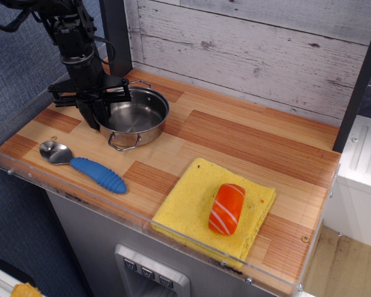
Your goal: Move the silver pot closer to the blue spoon.
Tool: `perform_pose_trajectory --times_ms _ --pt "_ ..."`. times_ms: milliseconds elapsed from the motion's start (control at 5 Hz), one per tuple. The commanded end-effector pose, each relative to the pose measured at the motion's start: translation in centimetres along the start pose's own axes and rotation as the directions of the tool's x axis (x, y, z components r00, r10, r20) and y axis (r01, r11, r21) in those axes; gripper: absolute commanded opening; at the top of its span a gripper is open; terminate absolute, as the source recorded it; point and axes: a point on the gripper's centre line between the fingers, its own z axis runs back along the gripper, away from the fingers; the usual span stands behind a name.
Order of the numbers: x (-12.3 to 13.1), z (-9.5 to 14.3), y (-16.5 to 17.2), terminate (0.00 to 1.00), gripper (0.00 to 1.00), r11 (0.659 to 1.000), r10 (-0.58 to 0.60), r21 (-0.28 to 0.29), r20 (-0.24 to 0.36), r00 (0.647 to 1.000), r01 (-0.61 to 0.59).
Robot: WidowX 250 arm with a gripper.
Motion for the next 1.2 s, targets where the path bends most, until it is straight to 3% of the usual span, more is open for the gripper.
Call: perform_pose_trajectory --times_ms 0,600,1000 --pt "-0.9 1.1 2.2 0.00 1.00 0.997 0.070 0.030 0.016 0.997 -0.071" --pt "-0.3 3.8 1.6 0.00 1.00 0.998 0.053 0.037 0.079 0.995 -0.056" --pt "-0.2 7.1 -0.5 0.00 1.00 0.992 0.027 0.121 0.097 0.995 -0.039"
